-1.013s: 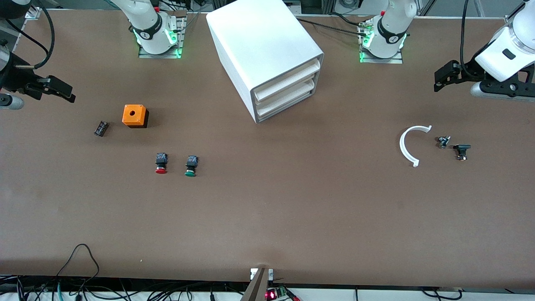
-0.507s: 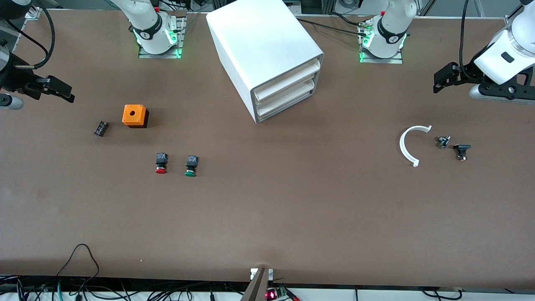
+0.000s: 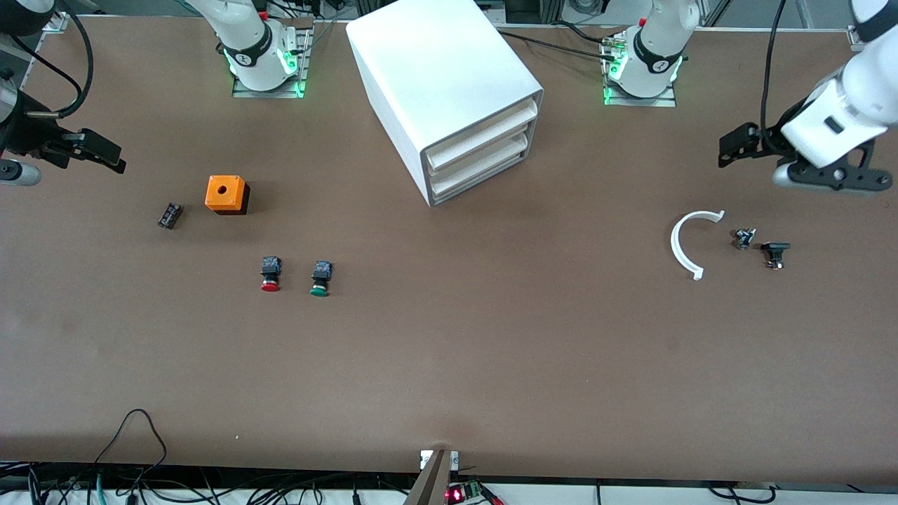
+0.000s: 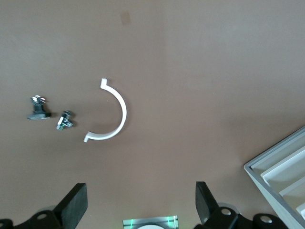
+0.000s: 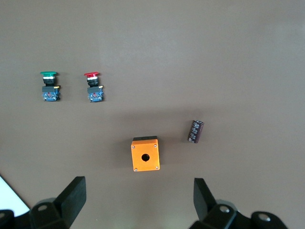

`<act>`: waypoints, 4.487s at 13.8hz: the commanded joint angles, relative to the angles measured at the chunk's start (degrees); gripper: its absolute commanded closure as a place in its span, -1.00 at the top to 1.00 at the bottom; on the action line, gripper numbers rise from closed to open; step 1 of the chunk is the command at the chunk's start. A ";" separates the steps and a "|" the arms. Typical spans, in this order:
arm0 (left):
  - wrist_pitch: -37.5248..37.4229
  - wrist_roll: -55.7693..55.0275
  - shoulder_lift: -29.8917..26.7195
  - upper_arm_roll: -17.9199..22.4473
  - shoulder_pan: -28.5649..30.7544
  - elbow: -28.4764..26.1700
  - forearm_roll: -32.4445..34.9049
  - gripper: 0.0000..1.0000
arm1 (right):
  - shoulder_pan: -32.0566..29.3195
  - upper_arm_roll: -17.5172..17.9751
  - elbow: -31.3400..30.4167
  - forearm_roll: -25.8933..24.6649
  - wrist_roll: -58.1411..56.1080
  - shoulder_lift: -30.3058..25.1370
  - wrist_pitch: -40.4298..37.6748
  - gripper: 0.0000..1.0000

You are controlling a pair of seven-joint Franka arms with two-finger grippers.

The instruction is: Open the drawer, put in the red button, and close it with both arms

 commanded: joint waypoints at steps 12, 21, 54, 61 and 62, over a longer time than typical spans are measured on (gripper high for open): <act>17.49 7.45 22.63 -9.65 -3.35 -21.74 -43.91 1.00 | 6.80 0.10 0.31 0.15 0.32 17.21 18.45 1.00; 23.58 19.70 22.55 -19.06 -5.03 -29.59 -56.60 0.98 | 11.46 0.71 -0.05 0.15 0.32 30.48 29.36 1.00; 26.77 19.53 0.33 0.33 9.03 -17.40 -32.12 1.00 | 11.37 3.78 4.14 -0.02 -1.26 30.85 30.71 -0.65; 3.74 0.67 -2.14 -0.60 3.24 1.08 2.95 1.00 | 11.46 17.39 19.55 -1.25 -12.12 30.41 23.21 -0.65; 2.68 -2.59 -2.76 -0.70 3.14 1.08 3.68 1.00 | 11.64 18.89 20.95 -0.99 -14.85 30.41 22.95 -0.65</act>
